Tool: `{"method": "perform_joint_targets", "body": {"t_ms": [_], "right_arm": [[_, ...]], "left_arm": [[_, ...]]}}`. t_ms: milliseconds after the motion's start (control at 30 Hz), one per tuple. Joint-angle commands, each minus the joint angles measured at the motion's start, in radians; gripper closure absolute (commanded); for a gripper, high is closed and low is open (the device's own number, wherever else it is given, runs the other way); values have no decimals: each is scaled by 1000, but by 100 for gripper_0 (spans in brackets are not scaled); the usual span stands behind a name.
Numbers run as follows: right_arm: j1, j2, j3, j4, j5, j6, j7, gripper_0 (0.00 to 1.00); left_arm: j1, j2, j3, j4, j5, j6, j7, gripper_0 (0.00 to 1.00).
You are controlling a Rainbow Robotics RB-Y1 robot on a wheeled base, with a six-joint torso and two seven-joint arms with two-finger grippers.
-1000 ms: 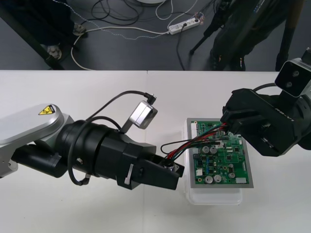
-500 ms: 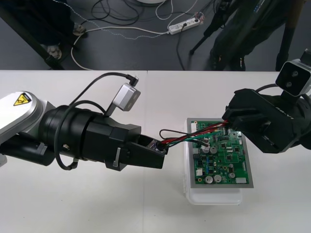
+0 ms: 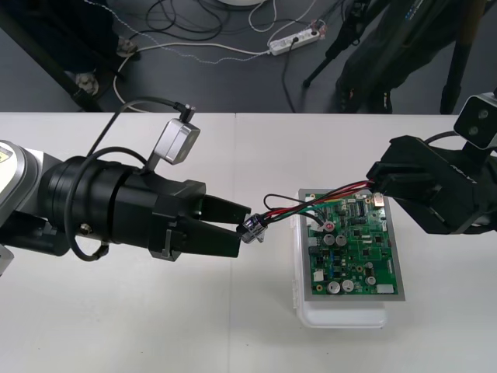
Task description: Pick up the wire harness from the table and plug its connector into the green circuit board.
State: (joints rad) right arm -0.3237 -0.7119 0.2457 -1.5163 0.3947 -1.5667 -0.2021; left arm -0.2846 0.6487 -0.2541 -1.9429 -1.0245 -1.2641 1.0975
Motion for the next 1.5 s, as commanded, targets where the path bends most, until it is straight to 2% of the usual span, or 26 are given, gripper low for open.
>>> {"method": "perform_joint_targets", "body": {"t_ms": [33,333,733,900,1033,1500], "right_arm": [[11,-35,-42,2,4,-4,35,100],[11,-32,-72,2,23,-4,29,100],[11,2,-77,-18,39,-4,35,100],[8,45,-115,-48,98,-4,29,100],[5,85,-151,-76,167,-4,23,100],[43,137,-183,-177,339,-4,20,100]], "left_arm": [[35,-119,116,-37,-77,-176,131,0],[45,-259,271,-37,-209,-307,128,0],[45,-365,398,-39,-290,-307,12,0],[41,-400,429,-37,-299,-307,-13,0],[2,-445,507,-37,-362,-307,-64,0],[-5,-388,539,-37,-336,-307,-168,0]]}}
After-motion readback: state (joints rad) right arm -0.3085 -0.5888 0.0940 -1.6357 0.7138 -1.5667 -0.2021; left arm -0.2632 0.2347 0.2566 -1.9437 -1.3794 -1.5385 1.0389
